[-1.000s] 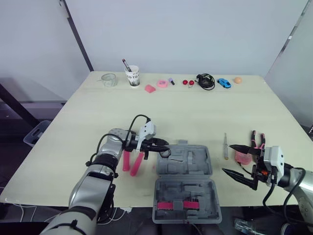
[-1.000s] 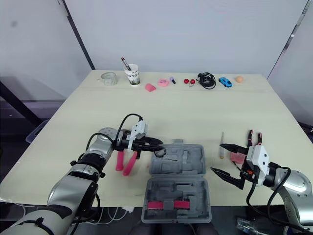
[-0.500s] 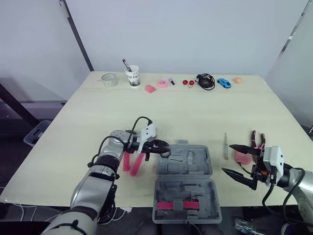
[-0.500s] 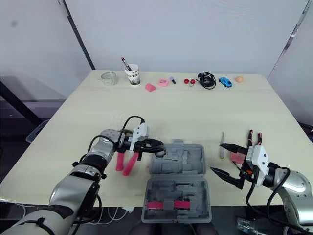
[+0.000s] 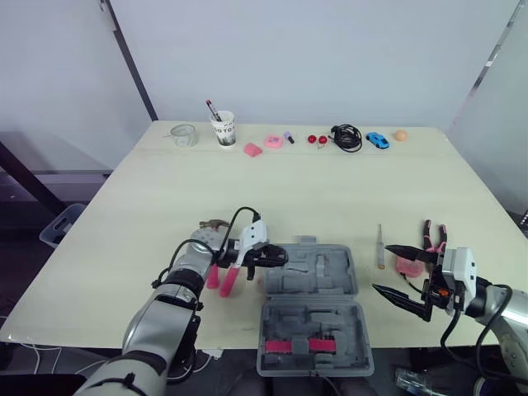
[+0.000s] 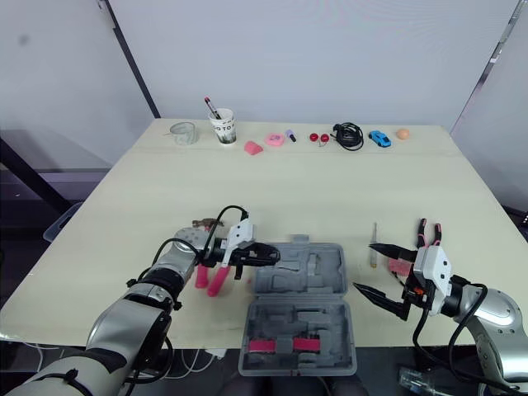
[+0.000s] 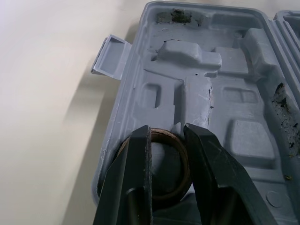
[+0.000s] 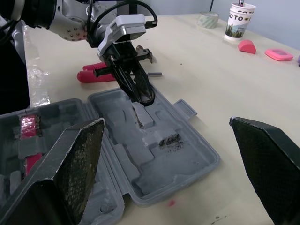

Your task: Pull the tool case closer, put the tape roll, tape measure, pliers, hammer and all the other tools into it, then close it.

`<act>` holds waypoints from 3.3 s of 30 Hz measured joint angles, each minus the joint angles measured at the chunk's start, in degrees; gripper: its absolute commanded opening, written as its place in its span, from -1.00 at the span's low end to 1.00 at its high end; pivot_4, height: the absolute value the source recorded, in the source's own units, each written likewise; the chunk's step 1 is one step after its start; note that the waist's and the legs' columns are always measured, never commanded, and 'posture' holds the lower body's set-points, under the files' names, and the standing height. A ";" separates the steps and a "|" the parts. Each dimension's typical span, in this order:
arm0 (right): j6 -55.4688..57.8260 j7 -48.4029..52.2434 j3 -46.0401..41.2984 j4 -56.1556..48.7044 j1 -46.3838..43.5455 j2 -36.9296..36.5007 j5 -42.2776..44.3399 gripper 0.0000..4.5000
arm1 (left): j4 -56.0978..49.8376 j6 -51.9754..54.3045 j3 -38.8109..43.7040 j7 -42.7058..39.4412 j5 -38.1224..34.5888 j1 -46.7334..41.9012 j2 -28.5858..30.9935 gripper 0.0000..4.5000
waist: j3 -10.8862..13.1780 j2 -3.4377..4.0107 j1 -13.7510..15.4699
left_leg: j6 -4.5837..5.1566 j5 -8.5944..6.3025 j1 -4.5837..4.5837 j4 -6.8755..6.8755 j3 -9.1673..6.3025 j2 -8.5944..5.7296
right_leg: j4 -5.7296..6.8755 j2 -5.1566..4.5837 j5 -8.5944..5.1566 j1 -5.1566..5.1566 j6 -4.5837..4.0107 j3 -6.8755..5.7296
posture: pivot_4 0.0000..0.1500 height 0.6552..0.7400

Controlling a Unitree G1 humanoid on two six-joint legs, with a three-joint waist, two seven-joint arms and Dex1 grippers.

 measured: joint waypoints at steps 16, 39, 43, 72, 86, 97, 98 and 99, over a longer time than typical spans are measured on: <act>2.15 -6.04 -5.64 0.92 2.47 1.21 3.12 1.00 | -35.39 16.25 14.59 1.71 -16.76 18.58 11.47 -0.47 | -0.01 0.04 -0.91 | -0.01 0.00 0.06 -0.07 -0.26 0.19 | 0.01 -0.07 0.00 -0.01 -0.01 0.02 | 1.00 1.00; -3.49 -13.75 -12.82 10.17 20.18 6.44 -2.32 1.00 | -65.01 26.05 33.33 24.10 -22.50 69.19 10.75 0.97 | -0.39 0.17 0.03 | -0.03 -0.02 0.43 -0.34 0.09 0.22 | -0.10 -0.46 -0.17 -0.04 -0.26 0.11 | 1.00 1.00; -4.70 -13.93 -12.83 12.42 20.30 6.51 -3.10 1.00 | -64.89 25.09 33.31 24.37 -22.50 68.91 10.89 0.97 | -0.39 0.18 0.02 | -0.04 -0.02 0.39 -0.35 0.08 0.22 | -0.12 -0.46 -0.17 -0.06 -0.28 0.10 | 1.00 1.00; 20.78 -47.68 -2.07 4.90 3.68 20.19 -14.73 1.00 | -76.49 32.66 11.46 7.77 -26.16 39.15 18.98 0.97 | -0.40 0.34 -0.17 | -0.03 -0.01 0.15 -0.34 0.13 0.14 | -0.12 -0.27 -0.15 -0.09 -0.31 0.07 | 1.00 1.00; 23.60 -50.65 -1.14 3.95 2.45 21.42 -16.23 -0.01 | -77.35 33.63 8.31 4.58 -26.89 35.41 19.74 1.00 | -0.40 0.31 -1.47 | -0.02 -0.01 0.16 -0.34 0.08 0.14 | -0.13 -0.21 -0.15 -0.08 -0.29 0.08 | 1.00 1.00; 20.34 -48.60 1.54 5.15 2.37 20.28 -19.01 -0.94 | -77.17 32.70 8.29 4.57 -26.31 35.29 19.81 1.00 | -0.40 0.31 -1.48 | -0.02 -0.01 0.16 -0.34 0.08 0.14 | -0.13 -0.20 -0.15 -0.08 -0.29 0.10 | 1.00 1.00; 20.32 -48.52 1.54 5.15 2.37 20.29 -19.01 -0.94 | -77.17 32.65 8.29 4.57 -26.32 35.29 19.81 1.00 | -0.40 0.30 -1.48 | -0.02 -0.01 0.16 -0.34 0.08 0.14 | -0.13 -0.20 -0.15 -0.08 -0.29 0.09 | 1.00 1.00; 20.27 -48.38 1.54 5.15 2.39 20.27 -19.04 -0.94 | -77.17 32.61 8.29 4.54 -26.32 35.29 19.81 1.00 | -0.40 0.31 -1.49 | -0.02 -0.01 0.16 -0.34 0.08 0.14 | -0.13 -0.19 -0.15 -0.08 -0.29 0.09 | 1.00 1.00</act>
